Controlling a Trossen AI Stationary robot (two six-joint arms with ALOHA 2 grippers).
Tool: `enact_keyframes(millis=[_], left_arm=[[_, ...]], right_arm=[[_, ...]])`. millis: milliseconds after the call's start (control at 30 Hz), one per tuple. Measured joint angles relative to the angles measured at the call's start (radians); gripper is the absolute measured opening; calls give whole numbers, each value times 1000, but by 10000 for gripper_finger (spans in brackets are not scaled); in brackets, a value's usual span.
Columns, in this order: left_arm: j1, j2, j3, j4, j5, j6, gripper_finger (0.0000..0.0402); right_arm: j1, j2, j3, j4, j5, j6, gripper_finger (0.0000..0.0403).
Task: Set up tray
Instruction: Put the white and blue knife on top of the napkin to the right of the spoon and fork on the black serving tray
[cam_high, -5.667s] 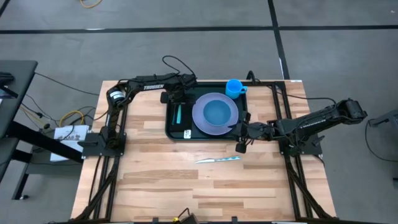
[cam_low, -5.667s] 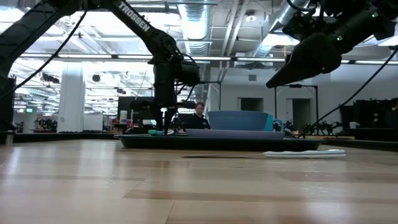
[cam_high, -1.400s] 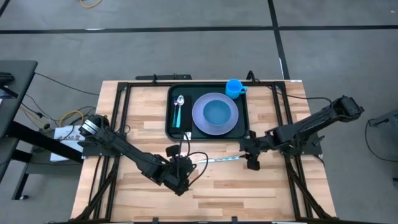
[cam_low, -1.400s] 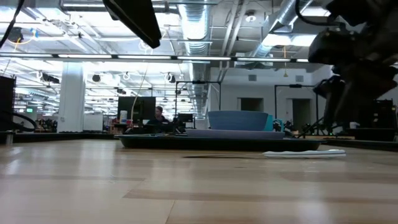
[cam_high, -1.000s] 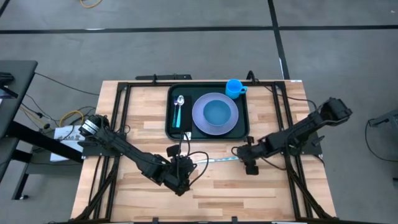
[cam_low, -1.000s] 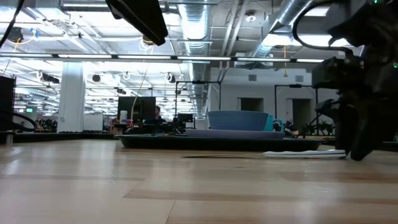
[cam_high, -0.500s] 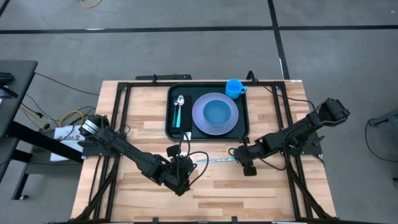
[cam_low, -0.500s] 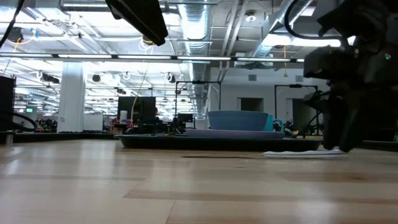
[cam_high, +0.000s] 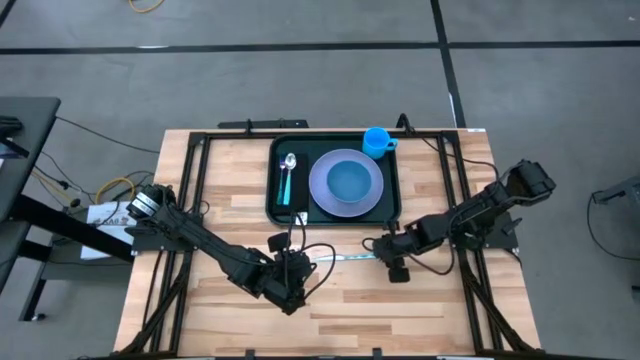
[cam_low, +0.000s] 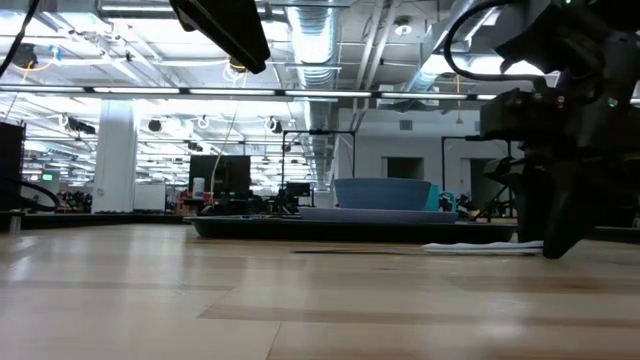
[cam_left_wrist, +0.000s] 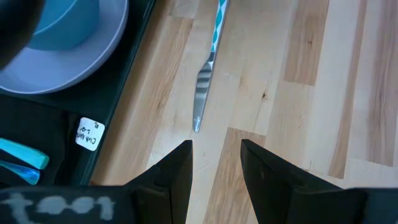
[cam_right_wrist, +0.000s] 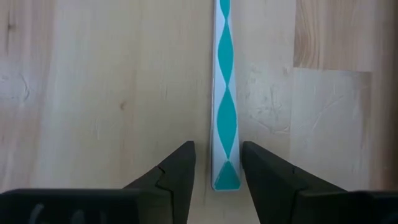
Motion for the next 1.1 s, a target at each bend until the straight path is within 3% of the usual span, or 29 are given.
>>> enact_keyframes(millis=[200, 500, 1100], left_arm=[[0, 0, 0, 0, 0, -1, 125], [0, 0, 0, 0, -1, -3, 125], [0, 0, 0, 0, -9, -3, 125]], right_arm=[[-1, -23, -6, 5, -2, 0, 112], [-2, -11, -4, 4, -4, -1, 43], [0, -31, -8, 25, 17, -53, 42]])
